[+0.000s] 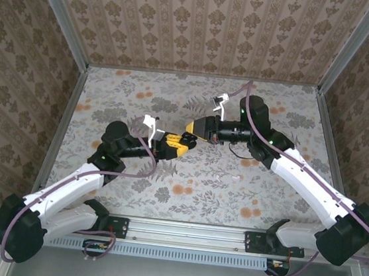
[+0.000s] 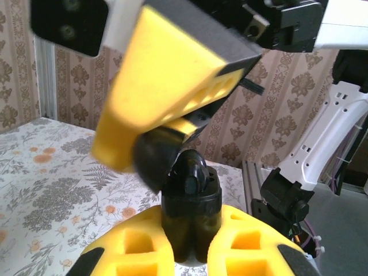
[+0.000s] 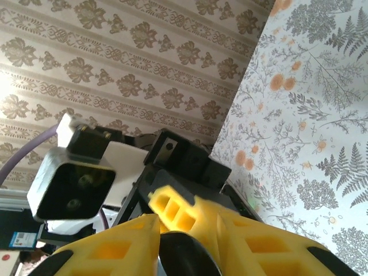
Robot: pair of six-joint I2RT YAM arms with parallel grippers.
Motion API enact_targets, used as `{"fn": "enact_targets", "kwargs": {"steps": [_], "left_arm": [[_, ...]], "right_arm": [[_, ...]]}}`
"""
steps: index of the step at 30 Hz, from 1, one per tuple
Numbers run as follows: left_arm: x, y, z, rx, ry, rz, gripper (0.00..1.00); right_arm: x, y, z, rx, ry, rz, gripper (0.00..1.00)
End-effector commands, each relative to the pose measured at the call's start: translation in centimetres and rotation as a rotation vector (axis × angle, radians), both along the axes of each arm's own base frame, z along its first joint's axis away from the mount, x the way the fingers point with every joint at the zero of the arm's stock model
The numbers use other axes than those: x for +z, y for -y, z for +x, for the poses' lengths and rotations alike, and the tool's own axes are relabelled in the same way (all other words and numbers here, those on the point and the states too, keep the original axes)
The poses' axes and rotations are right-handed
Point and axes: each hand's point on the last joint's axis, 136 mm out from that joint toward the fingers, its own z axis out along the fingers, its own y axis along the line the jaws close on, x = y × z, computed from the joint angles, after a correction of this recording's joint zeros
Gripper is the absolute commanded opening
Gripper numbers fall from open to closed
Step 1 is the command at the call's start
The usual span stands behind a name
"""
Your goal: Insert the wireless bluetooth earbuds into the charging case
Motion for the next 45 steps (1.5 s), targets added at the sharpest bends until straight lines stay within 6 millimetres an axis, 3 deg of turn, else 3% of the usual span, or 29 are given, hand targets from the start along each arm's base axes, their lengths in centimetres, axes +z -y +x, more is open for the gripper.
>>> {"fn": "enact_targets", "kwargs": {"steps": [1,7,12,20,25,29,37,45], "left_arm": [[0.6,-0.4,1.2,0.072,-0.005,-0.011,0.0],[0.3,-0.8,1.8,0.106,-0.045,-0.011,0.0],[-0.2,-1.6,2.9,0.168,-0.086,0.005,0.0],[-3.0,-4.4,7.3,0.358,-0.287,0.051,0.0],[-7.1,-7.7,11.8,0.531,-0.48,0.101,0.0],[-11.1,-9.3,14.2,0.59,-0.666,0.157,0.0],[-18.5,-8.5,15.0,0.534,-0.943,0.272,0.0],[-25.2,-8.7,12.7,0.54,-1.133,0.447,0.01]], "right_arm": [[2.4,0.5,-2.2,0.063,0.089,0.024,0.32],[2.6,1.2,-3.0,0.063,0.13,0.002,0.32],[2.2,3.0,-2.1,-0.04,0.17,-0.067,0.36],[-1.7,8.2,1.1,-0.309,0.122,-0.242,0.37],[-5.7,11.3,2.4,-0.431,0.03,-0.387,0.41],[-7.9,12.3,2.6,-0.449,-0.003,-0.457,0.45],[-11.9,13.1,3.2,-0.446,-0.062,-0.568,0.48],[-15.8,13.8,4.4,-0.426,-0.13,-0.728,0.49]]}}
